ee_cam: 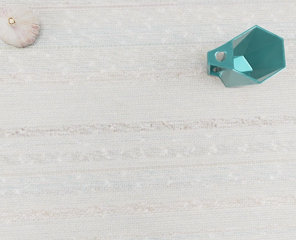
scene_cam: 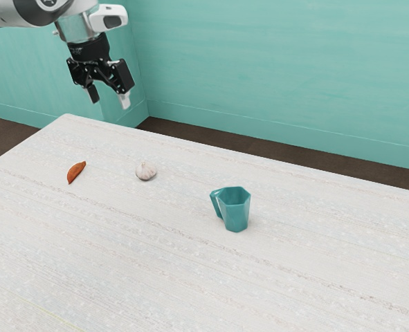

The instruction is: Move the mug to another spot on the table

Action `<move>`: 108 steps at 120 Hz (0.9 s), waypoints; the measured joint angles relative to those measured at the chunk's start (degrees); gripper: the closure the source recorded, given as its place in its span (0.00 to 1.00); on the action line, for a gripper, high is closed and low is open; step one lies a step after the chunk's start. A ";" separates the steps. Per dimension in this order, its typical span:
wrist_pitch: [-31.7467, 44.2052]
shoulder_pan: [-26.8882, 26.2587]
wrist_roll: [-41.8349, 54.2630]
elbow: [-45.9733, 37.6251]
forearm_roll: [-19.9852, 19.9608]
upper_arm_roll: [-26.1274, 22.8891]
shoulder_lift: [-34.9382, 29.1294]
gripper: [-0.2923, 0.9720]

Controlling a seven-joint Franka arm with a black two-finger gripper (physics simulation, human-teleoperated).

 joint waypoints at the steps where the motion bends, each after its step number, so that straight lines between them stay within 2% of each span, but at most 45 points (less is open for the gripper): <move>1: 0.01 0.00 0.03 0.00 0.00 0.00 0.00 0.23; 20: 0.09 -0.10 0.46 0.02 -0.10 0.06 0.07 0.23; 36: 0.19 -0.44 -3.14 0.32 -3.19 0.61 1.04 0.23; 50: 0.32 3.70 -13.58 0.29 -4.81 -3.44 1.80 0.23; 62: 2.20 6.42 -23.65 0.16 -6.54 -6.92 5.10 0.23; 81: 7.61 -0.60 -38.52 -0.99 -8.96 -9.28 11.18 0.23; 108: 14.49 -0.52 -54.25 -4.55 -10.97 -8.86 14.82 0.23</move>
